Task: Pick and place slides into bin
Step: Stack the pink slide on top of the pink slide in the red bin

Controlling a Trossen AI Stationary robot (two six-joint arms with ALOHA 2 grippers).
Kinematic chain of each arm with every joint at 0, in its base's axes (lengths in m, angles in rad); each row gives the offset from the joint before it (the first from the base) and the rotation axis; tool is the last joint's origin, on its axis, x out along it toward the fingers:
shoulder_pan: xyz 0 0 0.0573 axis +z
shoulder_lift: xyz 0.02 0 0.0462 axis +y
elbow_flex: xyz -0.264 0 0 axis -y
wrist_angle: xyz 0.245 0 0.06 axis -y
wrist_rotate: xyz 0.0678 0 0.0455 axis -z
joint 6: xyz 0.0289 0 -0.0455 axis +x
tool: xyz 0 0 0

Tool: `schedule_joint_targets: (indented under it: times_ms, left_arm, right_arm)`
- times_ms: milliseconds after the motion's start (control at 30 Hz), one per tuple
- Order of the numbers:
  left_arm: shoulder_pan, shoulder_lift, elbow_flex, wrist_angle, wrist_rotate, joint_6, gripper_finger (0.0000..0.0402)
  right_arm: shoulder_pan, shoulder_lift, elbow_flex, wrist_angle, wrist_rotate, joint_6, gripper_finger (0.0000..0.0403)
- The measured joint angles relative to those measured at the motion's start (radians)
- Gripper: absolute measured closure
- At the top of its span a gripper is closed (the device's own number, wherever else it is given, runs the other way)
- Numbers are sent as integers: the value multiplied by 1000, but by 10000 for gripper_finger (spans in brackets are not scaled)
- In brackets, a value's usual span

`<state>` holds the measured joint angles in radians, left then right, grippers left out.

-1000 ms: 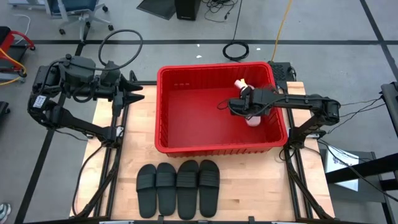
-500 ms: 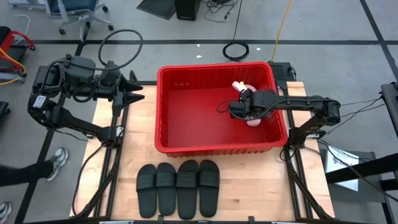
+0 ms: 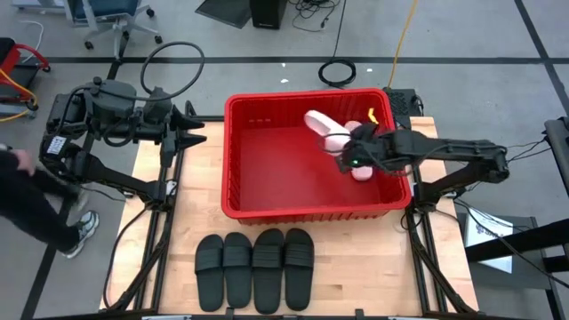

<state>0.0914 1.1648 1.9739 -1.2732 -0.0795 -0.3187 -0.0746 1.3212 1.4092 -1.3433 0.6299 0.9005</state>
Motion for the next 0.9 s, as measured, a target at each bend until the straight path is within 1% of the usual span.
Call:
schedule_joint_targets:
  times_ms: [67,100,167,233,267,433,567,700,900]
  left_arm:
    - [0,0,0,0,0,0,195]
    - [0,0,0,0,0,1,195]
    - [0,0,0,0,0,2,195]
    - [0,0,0,0,0,1,195]
    - [0,0,0,0,0,1,195]
    - [0,0,0,0,0,1,195]
    - [0,0,0,-1,0,-1,195]
    - [0,0,0,-1,0,-3,195]
    - [0,0,0,-1,8,13,195]
  right_arm:
    - [-3,-4,-7,-145,8,56,377]
    - [-3,-5,-8,-174,25,64,377]
    - [0,-17,-4,-175,45,49,377]
    - [9,-22,-4,-135,15,0,377]
    - [14,-25,-6,-82,-3,-35,377]
    - [38,-57,-4,251,-8,-138,377]
    - [50,-76,-4,564,-2,-220,377]
    - [51,-85,-4,778,-10,-276,377]
    - [55,-85,-4,1031,-112,-306,377]
